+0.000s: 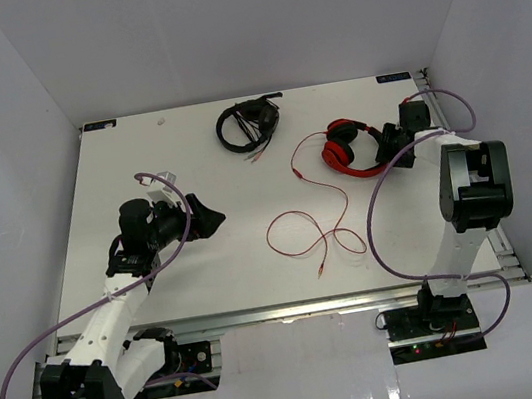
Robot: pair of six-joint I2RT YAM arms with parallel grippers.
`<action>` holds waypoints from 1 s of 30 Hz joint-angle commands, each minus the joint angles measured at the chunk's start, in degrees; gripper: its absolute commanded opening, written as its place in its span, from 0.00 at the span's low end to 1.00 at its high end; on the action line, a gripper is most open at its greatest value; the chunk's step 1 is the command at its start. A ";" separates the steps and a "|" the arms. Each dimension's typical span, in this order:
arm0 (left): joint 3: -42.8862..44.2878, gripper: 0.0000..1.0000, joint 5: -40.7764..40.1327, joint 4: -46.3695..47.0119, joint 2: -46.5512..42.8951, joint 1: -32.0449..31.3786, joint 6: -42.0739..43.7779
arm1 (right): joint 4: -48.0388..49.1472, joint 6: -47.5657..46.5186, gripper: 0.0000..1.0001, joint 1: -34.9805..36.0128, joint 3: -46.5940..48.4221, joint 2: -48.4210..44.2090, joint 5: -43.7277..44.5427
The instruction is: Wrap the headphones
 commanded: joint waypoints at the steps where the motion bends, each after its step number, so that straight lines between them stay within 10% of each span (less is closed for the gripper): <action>1: 1.87 0.98 0.30 -0.31 -1.27 -0.21 0.60 | 1.98 1.43 0.49 -0.27 3.71 2.60 0.36; 16: 0.51 0.98 4.54 2.58 -2.57 -2.12 0.37 | 5.59 -3.89 0.12 -0.97 -6.19 -4.81 -9.83; 30: -6.39 0.96 -13.04 8.29 -17.21 -37.26 -6.67 | -8.02 -29.10 0.08 -1.41 -22.22 -51.47 -41.31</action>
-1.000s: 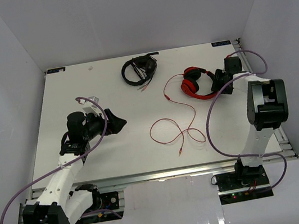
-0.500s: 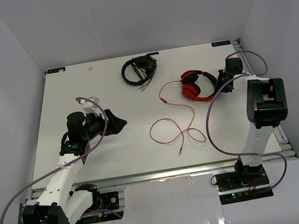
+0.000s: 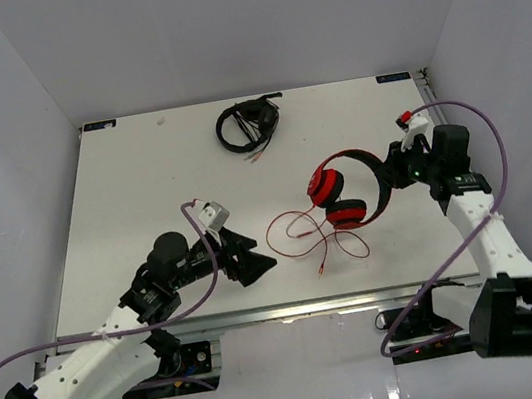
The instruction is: Wrap the headphones
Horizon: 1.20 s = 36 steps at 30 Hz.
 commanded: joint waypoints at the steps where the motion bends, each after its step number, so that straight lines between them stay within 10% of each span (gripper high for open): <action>1: -0.81 0.96 -11.47 2.82 -3.95 -8.85 -3.59 | -6.91 -8.30 0.08 -0.34 0.39 -10.96 -13.93; 14: 1.29 0.96 -31.30 8.39 6.93 -33.99 1.89 | -11.05 -2.03 0.08 -0.43 9.52 -17.94 -17.55; 27: -9.89 0.98 -47.15 19.24 -0.95 -35.05 5.52 | -6.84 9.13 0.08 -0.78 13.66 -14.22 -16.52; 36: -16.36 0.98 -55.52 51.49 9.07 -35.04 14.95 | -3.53 24.80 0.08 -2.20 17.34 -9.20 -16.13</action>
